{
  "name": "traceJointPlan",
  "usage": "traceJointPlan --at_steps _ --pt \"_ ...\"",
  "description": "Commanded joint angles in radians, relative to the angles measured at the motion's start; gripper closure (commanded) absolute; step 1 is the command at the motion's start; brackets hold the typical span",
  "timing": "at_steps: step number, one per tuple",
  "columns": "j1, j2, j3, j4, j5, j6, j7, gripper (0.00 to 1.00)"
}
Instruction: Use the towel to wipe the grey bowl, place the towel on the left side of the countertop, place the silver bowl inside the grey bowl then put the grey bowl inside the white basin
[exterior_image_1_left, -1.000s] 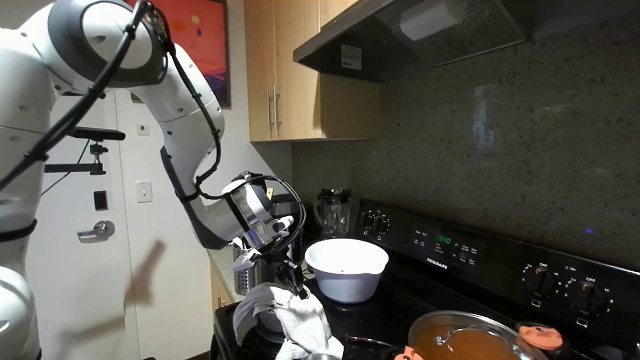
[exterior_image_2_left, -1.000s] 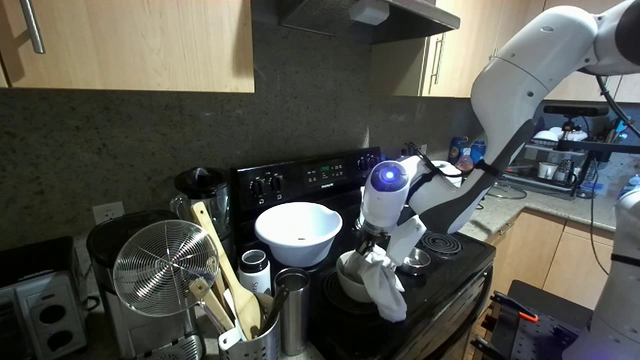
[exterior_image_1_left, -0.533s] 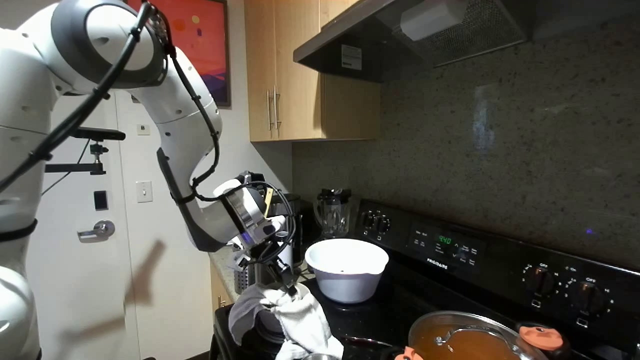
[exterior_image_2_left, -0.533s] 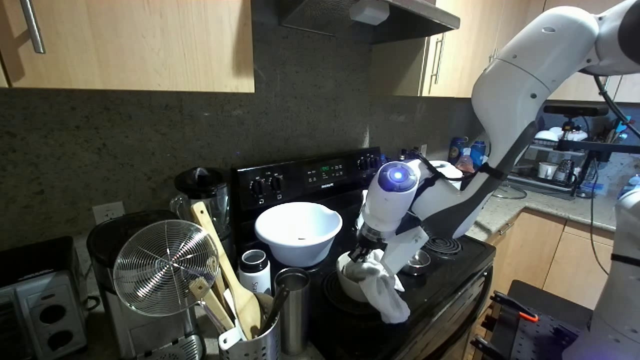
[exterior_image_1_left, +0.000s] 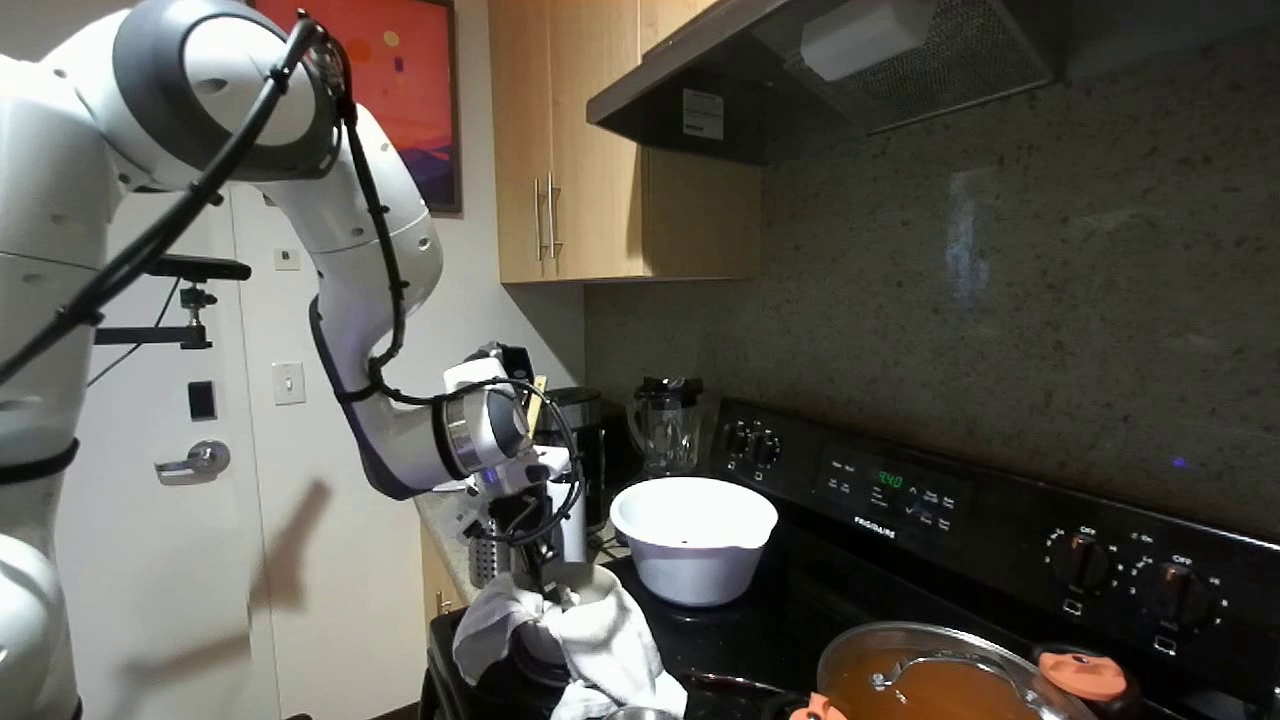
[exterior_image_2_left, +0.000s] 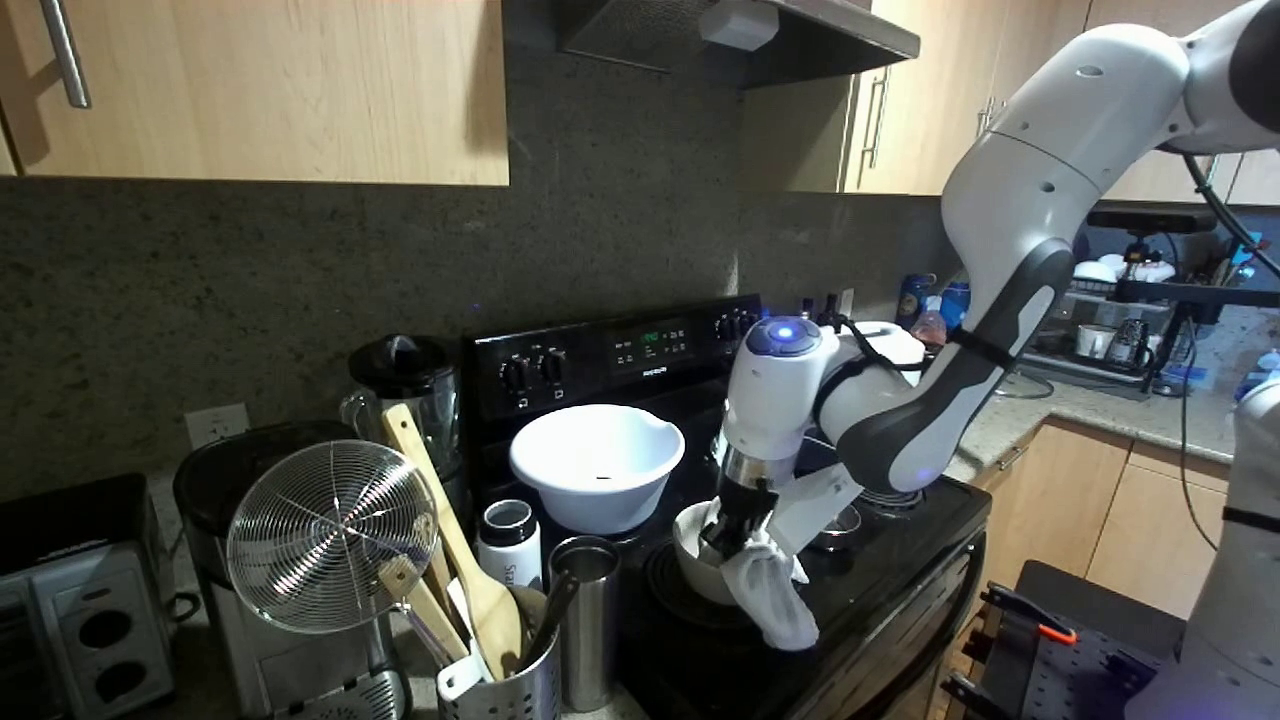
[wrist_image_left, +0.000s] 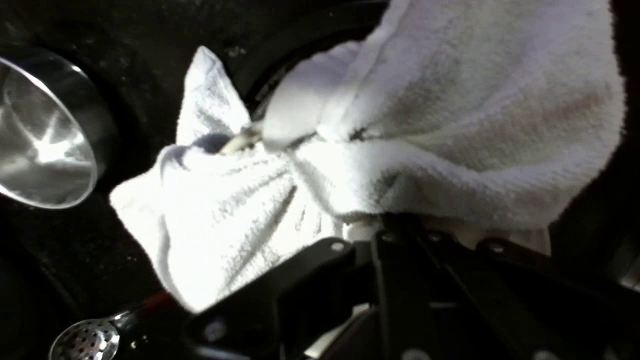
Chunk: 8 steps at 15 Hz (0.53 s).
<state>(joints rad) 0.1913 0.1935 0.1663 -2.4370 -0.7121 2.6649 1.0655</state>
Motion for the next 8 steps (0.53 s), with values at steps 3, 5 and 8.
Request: traceJointPlan --at_steps 3,5,8 --pt "0.051 -0.094 -0.017 0.011 -0.050 -0.173 -0.026 0.95" --pt "0.049 -0.150 0.004 0.009 -0.003 -0.177 -0.061 0.95" --pt "0.056 -0.252 0.037 0.029 0.081 -0.178 -0.160 0.96"
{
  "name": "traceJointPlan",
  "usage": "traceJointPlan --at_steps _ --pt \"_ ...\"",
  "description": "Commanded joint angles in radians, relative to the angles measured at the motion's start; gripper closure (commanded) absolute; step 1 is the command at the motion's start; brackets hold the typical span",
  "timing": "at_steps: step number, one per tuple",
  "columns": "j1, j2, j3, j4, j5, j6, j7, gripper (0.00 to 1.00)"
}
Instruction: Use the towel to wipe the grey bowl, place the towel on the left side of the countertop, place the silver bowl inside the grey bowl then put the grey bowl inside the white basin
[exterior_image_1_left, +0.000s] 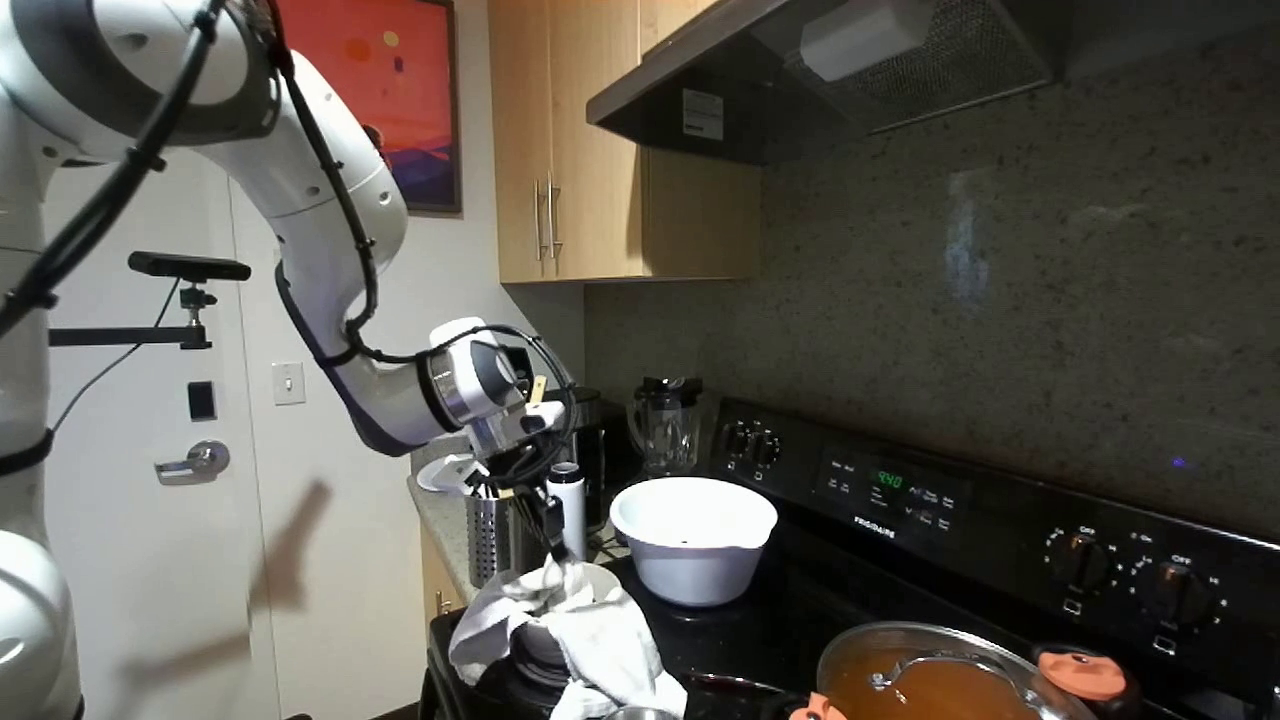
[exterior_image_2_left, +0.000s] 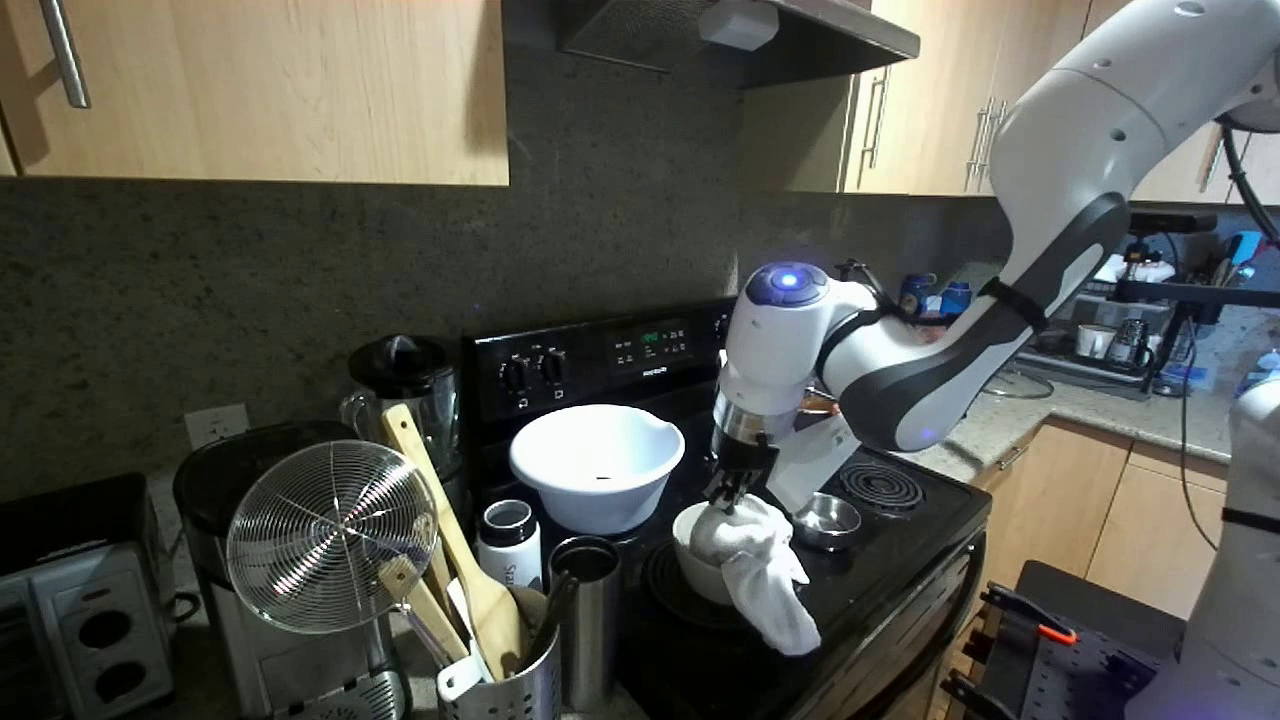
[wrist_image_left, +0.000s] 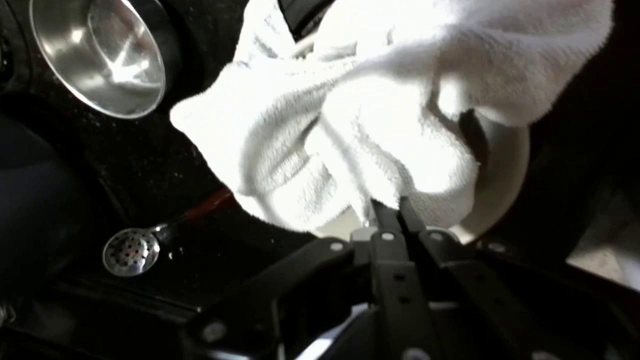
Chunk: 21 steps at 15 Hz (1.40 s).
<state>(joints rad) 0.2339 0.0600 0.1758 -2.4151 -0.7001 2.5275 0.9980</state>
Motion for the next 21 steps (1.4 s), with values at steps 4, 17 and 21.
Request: traceJointPlan --at_steps 4,17,21 --pt "0.017 -0.209 0.076 0.125 0.120 -0.048 -0.191 0.96" --pt "0.036 0.063 0.207 0.536 -0.033 0.118 -0.096 0.95" --pt "0.053 0.183 0.197 0.546 -0.099 0.121 -0.059 0.95"
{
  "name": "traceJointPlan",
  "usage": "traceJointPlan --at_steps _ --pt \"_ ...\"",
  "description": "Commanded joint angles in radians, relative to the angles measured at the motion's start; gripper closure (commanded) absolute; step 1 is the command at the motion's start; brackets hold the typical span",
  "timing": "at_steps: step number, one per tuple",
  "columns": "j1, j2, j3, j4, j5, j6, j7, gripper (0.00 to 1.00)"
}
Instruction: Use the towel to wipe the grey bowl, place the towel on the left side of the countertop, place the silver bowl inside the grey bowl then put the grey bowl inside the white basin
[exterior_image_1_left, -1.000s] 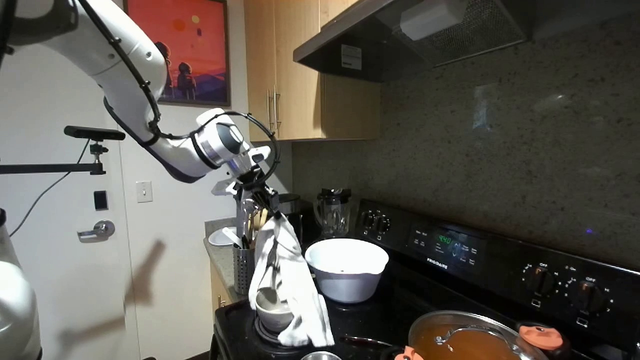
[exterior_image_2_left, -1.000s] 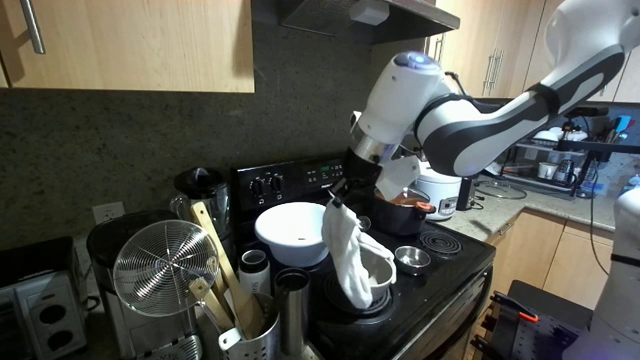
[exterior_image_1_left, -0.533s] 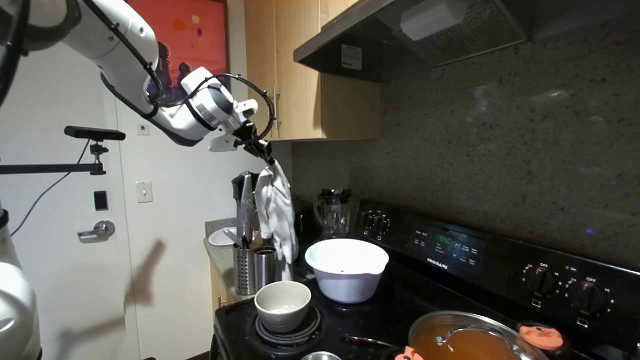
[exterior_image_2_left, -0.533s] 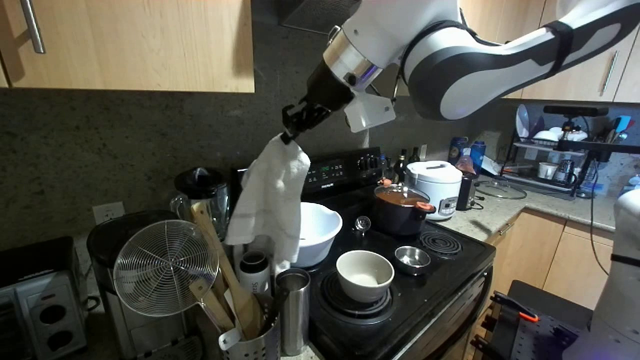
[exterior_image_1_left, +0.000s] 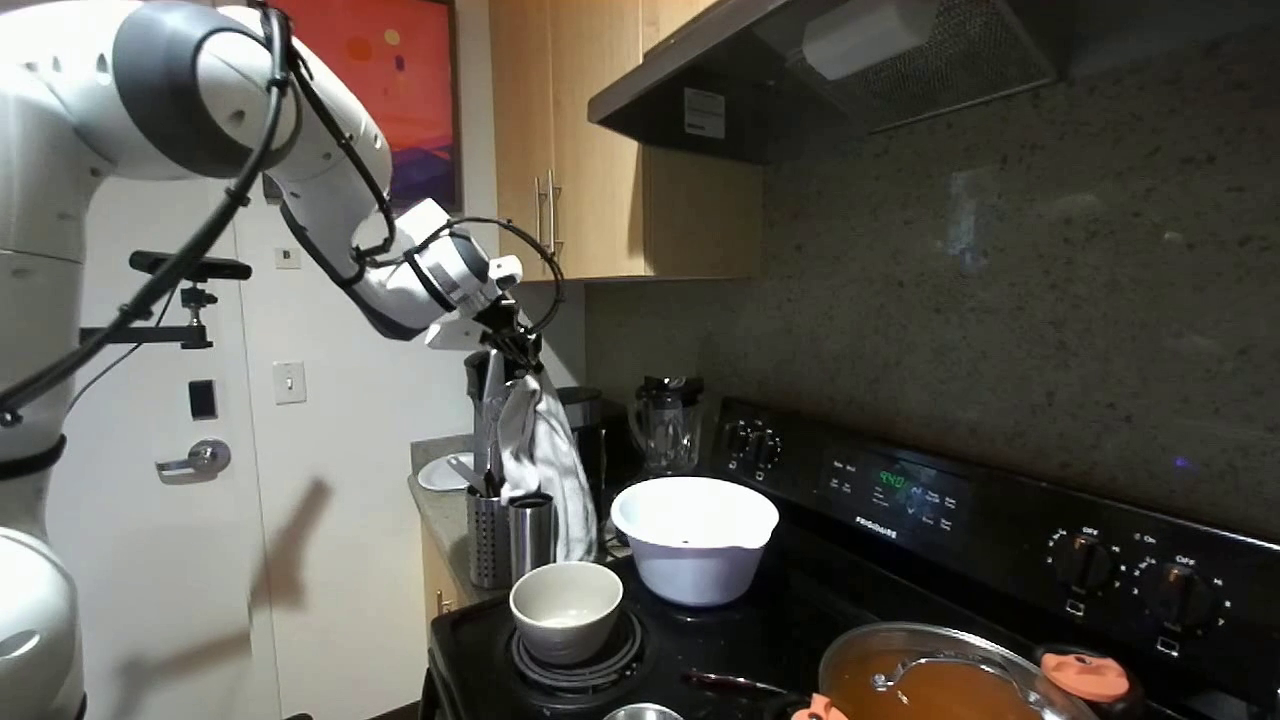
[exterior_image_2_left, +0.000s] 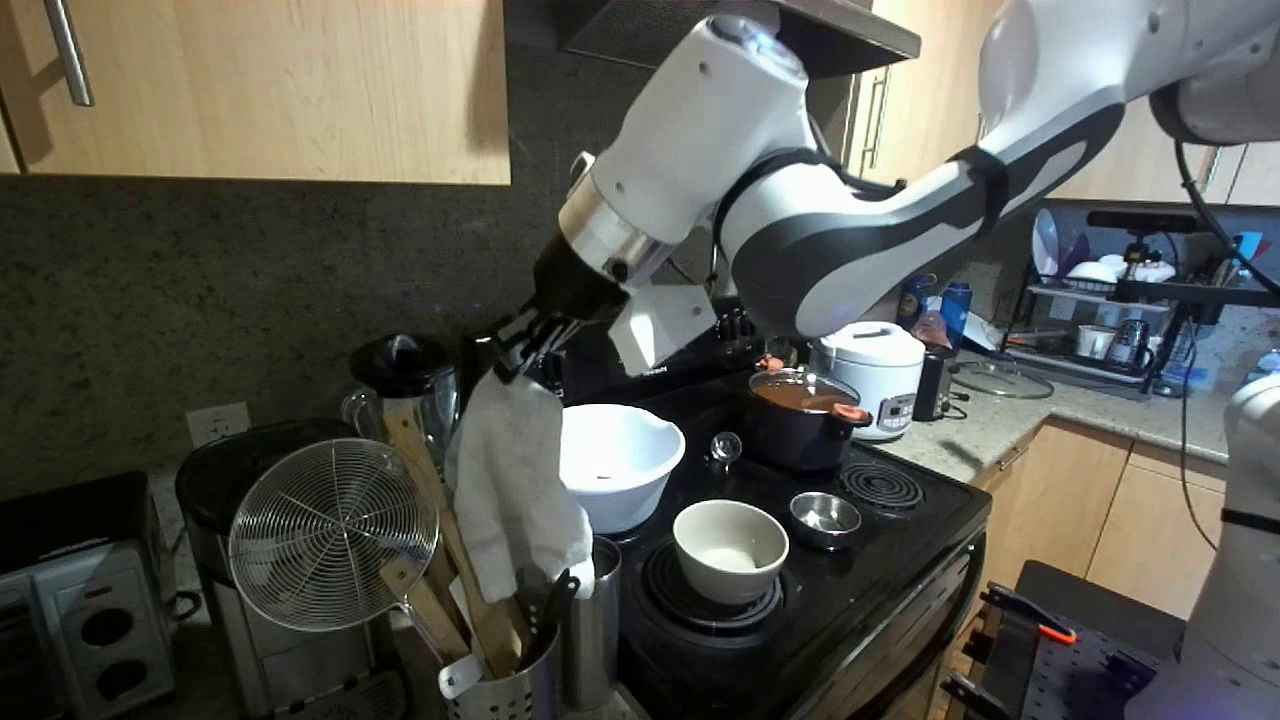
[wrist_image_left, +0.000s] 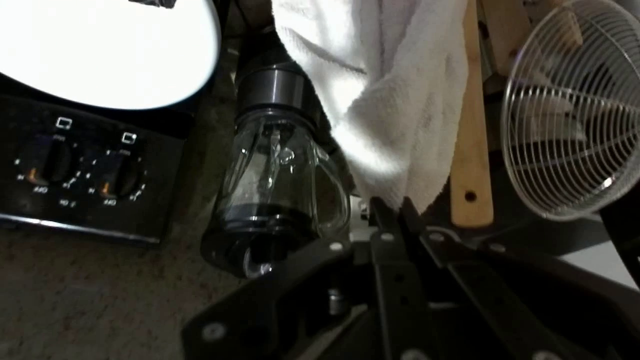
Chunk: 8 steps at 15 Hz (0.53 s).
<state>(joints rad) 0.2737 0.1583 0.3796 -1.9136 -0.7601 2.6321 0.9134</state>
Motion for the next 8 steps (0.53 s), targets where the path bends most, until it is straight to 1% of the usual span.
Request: traceJointPlan --at_steps 1,2,3,4,5,7,8 --pt "0.011 0.107 -0.004 0.049 -0.032 0.027 0.012 0.95" --pt "0.012 0.127 -0.004 0.059 -0.030 0.025 0.010 0.70" --pt "0.013 0.142 -0.005 0.069 -0.031 0.023 0.008 0.69" --pt "0.014 0.157 -0.006 0.081 -0.030 0.017 0.006 0.67" --pt "0.013 0.166 -0.006 0.093 -0.027 0.009 0.003 0.61" --pt "0.010 0.184 -0.006 0.120 -0.015 -0.006 -0.009 0.46" --pt "0.074 0.175 -0.084 0.126 0.033 0.004 -0.038 0.39"
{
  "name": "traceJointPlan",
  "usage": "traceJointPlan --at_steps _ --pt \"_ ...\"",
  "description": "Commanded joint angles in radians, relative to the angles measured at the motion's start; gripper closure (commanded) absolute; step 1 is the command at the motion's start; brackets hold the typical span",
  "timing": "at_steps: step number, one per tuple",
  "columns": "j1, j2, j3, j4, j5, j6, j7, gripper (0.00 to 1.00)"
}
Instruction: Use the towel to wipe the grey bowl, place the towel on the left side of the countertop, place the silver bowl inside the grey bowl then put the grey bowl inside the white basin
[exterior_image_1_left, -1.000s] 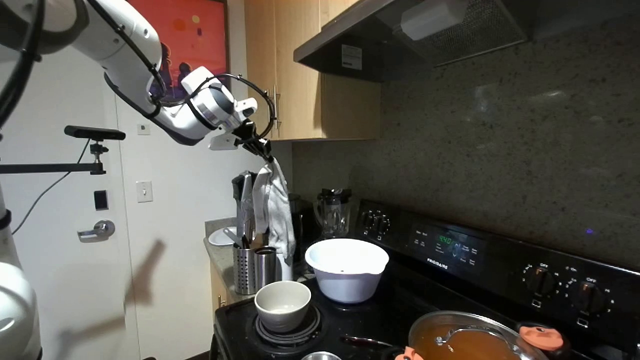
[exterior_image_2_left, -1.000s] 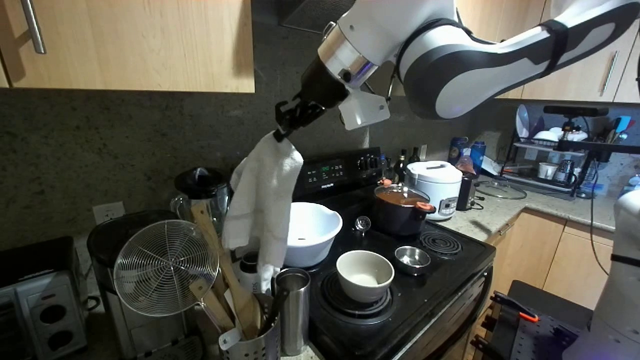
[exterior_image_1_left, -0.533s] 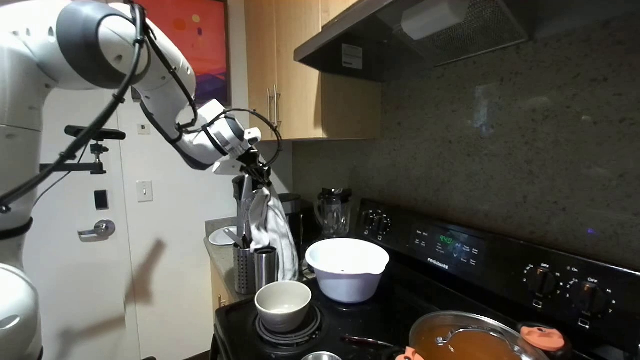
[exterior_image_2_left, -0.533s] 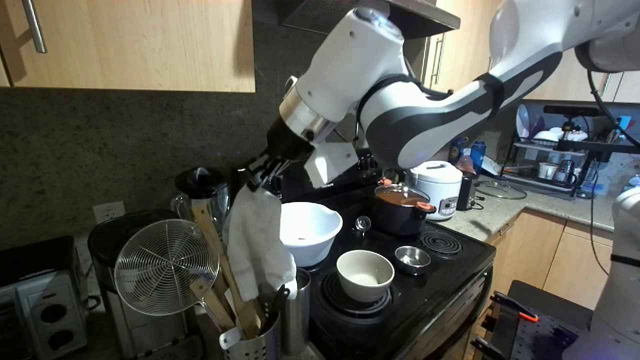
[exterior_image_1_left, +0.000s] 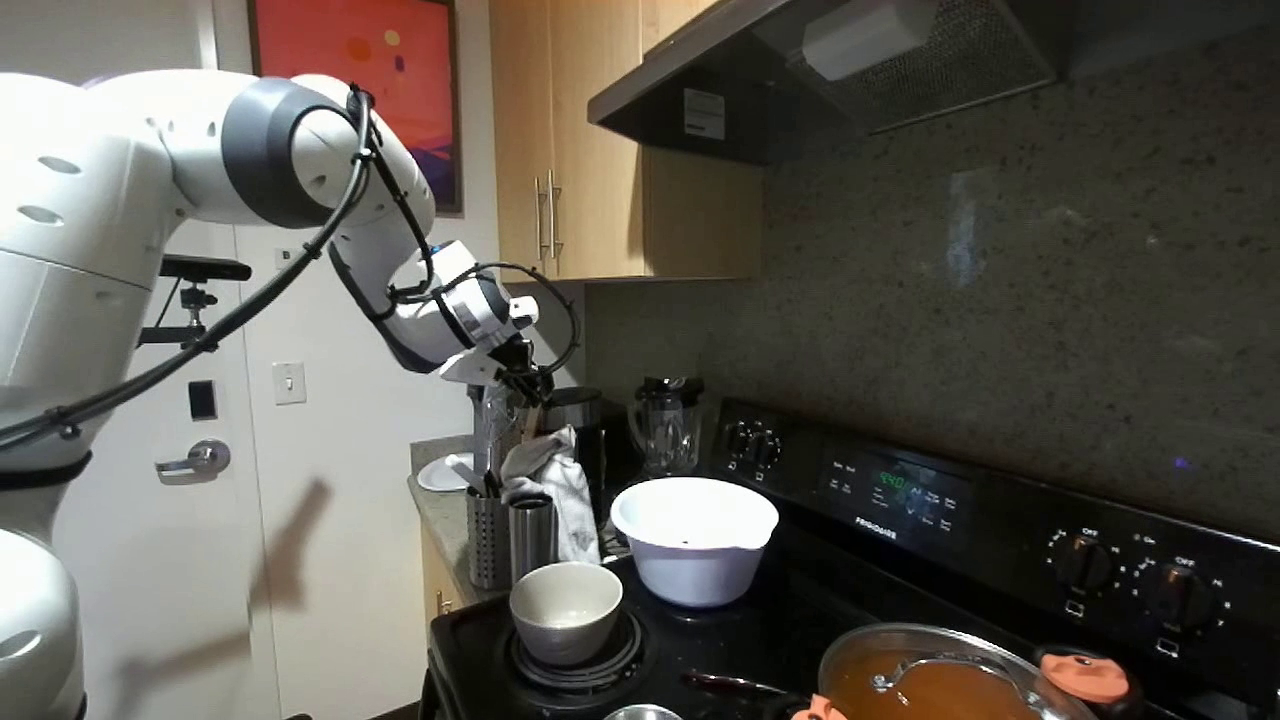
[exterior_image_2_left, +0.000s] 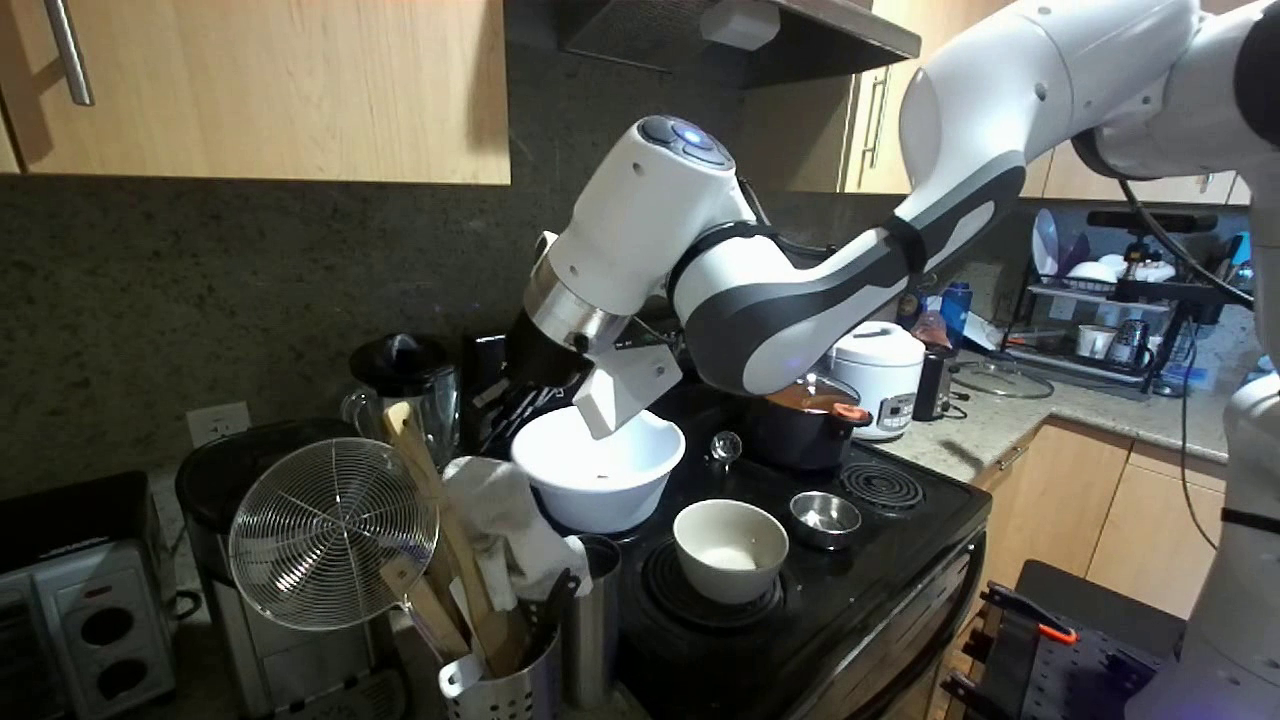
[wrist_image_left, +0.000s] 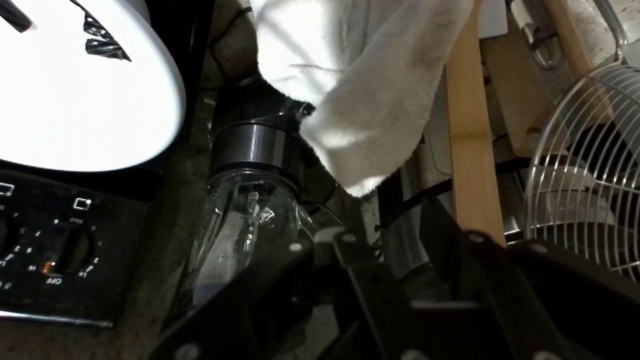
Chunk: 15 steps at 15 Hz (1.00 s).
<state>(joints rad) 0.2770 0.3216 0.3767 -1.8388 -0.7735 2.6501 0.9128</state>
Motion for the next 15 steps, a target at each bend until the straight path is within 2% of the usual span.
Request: traceJointPlan --at_steps 1,5,10,12,15 --pt "0.075 0.011 -0.094 0.064 0.062 -0.022 -0.047 0.31" --pt "0.102 -0.025 -0.194 0.088 0.069 -0.124 -0.086 0.00" --pt "0.038 -0.100 -0.307 0.003 0.040 -0.245 -0.074 0.00" --pt "-0.011 -0.148 -0.342 -0.072 0.050 -0.273 -0.075 0.00" --pt "-0.089 -0.224 -0.359 -0.202 0.099 -0.269 -0.121 0.00"
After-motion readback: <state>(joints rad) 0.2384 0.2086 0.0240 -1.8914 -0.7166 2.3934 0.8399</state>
